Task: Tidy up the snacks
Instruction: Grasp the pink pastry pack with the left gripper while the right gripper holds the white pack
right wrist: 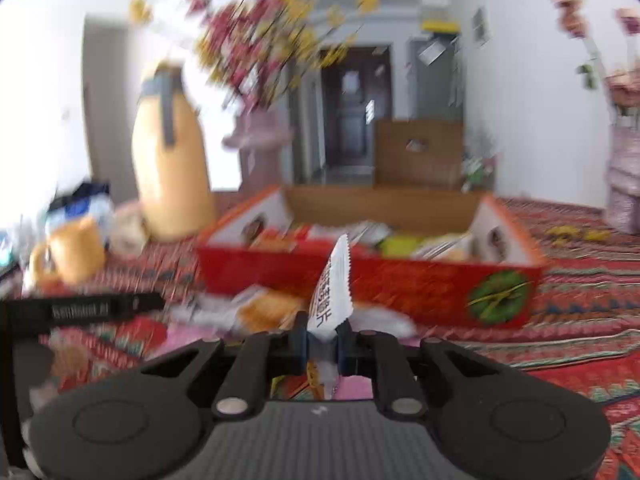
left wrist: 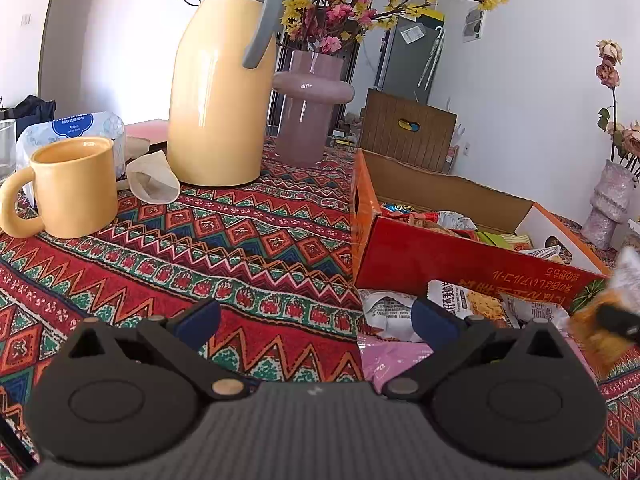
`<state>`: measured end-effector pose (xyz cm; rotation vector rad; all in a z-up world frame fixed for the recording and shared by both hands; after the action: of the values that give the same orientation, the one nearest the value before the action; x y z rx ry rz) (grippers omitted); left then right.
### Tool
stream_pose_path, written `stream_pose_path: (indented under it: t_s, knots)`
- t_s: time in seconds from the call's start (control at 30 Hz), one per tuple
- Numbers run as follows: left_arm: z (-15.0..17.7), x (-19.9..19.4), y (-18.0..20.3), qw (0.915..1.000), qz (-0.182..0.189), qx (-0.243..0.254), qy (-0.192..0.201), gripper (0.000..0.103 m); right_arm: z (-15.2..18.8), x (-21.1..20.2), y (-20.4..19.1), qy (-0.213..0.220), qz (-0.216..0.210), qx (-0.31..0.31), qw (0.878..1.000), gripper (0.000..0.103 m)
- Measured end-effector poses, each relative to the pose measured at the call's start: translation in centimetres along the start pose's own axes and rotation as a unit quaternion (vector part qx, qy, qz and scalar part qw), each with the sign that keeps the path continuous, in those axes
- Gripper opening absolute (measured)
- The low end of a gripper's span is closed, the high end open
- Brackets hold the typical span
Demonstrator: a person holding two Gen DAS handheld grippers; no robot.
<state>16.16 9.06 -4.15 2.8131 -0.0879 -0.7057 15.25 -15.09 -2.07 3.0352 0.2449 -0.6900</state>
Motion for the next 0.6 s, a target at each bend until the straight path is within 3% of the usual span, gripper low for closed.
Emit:
stream_pose_path:
  t_s: [0.13,0.3,0.43,0.6]
  knots:
    - [0.0,0.2,-0.1,1.0000,-0.002,-0.005,-0.005,0.103,0.0,-1.5,3.4,0.022,0.044,0.021,0.999,0.012]
    - [-0.1,0.4,-0.4,0.9998,-0.001,-0.013,-0.012,0.103,1.8,-0.6,7.1,0.002,0.087,0.053,0.995,0.013]
    - [-0.1,0.5,-0.5,0.9998,-0.001,-0.013,-0.015,0.103,3.2,0.9,7.8,-0.020,0.084,0.061,0.994,0.013]
    - [0.0,0.5,-0.1,0.9999,-0.001,-0.001,-0.014,0.103,3.7,0.8,8.0,-0.010,0.061,0.070,0.996,0.013]
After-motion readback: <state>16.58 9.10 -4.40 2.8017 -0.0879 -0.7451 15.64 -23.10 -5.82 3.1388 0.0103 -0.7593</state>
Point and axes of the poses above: each gripper's, at about its wrist camera, not at the fingertips, and x roughly the way its jaws point, y to its right, z to its underside, the point moved 2 cm from there along x, roughly the way its jaws point, and after that the axes turned 9 degrees about z, right-handed, at the moved point
